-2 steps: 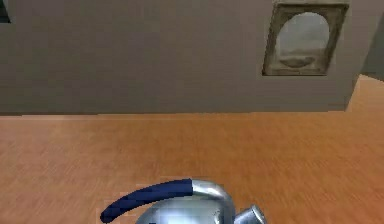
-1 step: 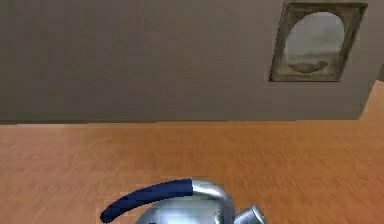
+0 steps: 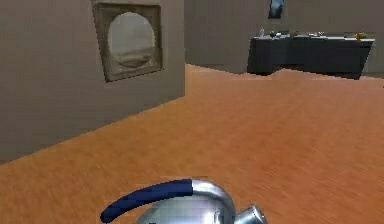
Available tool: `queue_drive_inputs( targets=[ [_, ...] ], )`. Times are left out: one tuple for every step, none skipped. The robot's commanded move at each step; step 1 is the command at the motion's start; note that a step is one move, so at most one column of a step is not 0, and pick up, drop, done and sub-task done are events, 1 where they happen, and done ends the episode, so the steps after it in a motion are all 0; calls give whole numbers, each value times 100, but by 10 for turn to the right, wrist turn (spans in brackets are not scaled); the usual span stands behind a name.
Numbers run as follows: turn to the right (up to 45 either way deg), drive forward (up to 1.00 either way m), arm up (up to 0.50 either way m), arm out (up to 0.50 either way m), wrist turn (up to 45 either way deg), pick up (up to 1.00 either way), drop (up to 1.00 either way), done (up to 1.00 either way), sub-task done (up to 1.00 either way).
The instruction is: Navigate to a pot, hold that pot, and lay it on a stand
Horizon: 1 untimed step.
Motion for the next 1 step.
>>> queue_drive_inputs(
  targets=[
    [420,0,0,0,0,0,0,0,0]
  ],
)
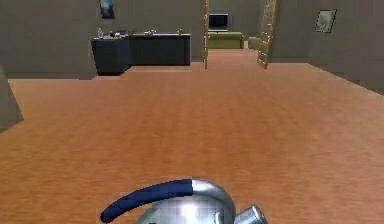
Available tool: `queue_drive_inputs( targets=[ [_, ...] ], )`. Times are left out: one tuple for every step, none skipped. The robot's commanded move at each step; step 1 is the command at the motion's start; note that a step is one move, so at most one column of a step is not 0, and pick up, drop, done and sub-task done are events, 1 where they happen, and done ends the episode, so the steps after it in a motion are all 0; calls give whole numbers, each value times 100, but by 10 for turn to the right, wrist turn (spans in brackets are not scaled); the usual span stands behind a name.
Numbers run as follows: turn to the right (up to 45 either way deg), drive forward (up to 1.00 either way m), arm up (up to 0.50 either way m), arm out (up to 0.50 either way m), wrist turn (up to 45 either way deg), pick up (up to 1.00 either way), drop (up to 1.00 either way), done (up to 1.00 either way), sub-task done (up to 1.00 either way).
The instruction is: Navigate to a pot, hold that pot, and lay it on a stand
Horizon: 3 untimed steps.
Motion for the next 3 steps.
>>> queue_drive_inputs(
  targets=[
    [0,40,0,0,0,0,0,0,0],
    [120,0,0,0,0,0,0,0,0],
    [0,100,0,0,0,0,0,0,0]
  ],
)
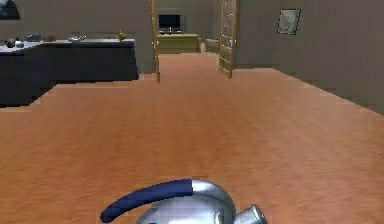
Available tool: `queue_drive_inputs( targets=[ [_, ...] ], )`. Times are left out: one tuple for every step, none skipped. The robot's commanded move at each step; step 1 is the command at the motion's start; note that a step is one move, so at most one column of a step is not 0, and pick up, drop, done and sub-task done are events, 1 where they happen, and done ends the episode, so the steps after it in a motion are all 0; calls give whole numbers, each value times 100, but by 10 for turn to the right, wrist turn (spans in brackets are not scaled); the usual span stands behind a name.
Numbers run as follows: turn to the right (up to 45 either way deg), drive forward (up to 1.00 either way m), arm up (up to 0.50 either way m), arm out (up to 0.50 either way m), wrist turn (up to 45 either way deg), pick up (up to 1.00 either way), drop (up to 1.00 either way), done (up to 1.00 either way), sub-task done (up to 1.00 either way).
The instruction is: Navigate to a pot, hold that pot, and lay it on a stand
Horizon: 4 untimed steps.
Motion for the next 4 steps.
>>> queue_drive_inputs(
  targets=[
    [0,100,0,0,0,0,0,0,0],
    [0,100,0,0,0,0,0,0,0],
    [0,100,0,0,0,0,0,0,0],
    [0,100,0,0,0,0,0,0,0]
  ],
)
